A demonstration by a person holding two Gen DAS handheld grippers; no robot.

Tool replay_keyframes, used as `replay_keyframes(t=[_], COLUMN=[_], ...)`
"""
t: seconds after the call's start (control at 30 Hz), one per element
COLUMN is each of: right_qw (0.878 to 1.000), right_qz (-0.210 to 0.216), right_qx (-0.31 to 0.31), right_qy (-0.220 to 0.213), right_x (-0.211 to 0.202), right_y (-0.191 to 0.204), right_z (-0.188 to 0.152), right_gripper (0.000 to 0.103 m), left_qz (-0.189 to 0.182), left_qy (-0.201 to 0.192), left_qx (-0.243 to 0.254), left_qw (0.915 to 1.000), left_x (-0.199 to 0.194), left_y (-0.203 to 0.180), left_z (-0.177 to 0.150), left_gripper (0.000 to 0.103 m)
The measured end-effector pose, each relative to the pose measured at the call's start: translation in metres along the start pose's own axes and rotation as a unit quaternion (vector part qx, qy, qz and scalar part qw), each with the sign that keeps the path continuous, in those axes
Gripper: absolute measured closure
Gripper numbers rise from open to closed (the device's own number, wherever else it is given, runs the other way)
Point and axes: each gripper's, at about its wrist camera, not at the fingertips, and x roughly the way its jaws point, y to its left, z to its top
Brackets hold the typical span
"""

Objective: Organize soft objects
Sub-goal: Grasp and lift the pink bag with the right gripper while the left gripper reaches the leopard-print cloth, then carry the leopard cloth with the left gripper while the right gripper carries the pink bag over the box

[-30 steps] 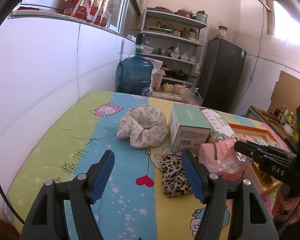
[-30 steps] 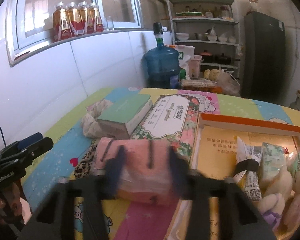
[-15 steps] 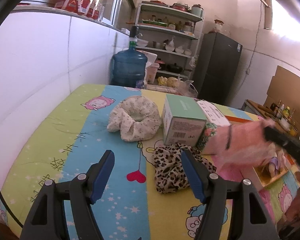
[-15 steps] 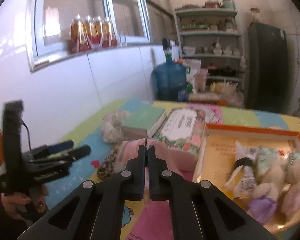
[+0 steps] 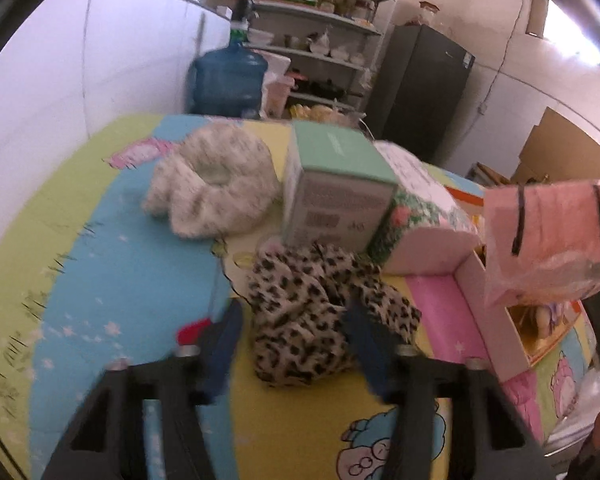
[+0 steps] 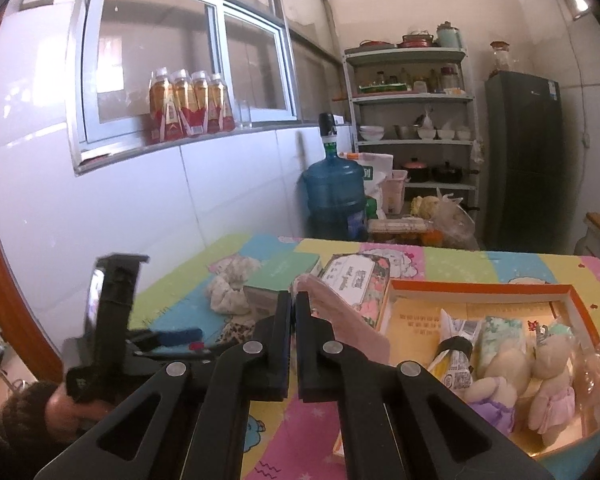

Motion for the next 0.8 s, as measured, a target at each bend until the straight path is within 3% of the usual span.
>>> replay_keyframes(t=[0.03, 0.23, 0.8], right_qw=[1.000, 1.000, 1.000], right_qz=[0.001, 0.010, 0.014], right_qx=[0.001, 0.004, 0.002], right_qy=[-0.001, 0.000, -0.017], right_x=[0.000, 0.001, -0.011], right_y=[0.000, -0.005, -0.005], right_z=[0.000, -0.001, 0.002], right_gripper=[0.101, 0.101, 0.101], left_qz=[-0.002, 0.001, 0.021], left_qy=[0.002, -0.020, -0.107], left_qx=[0.001, 0.009, 0.045], left_qw=[1.0000, 0.9997, 0.9930], left_x=[0.002, -0.004, -0.064], left_y=[0.000, -0.004, -0.033], left_z=[-0.002, -0.010, -0.006], left_gripper=[0.075, 0.088, 0.090])
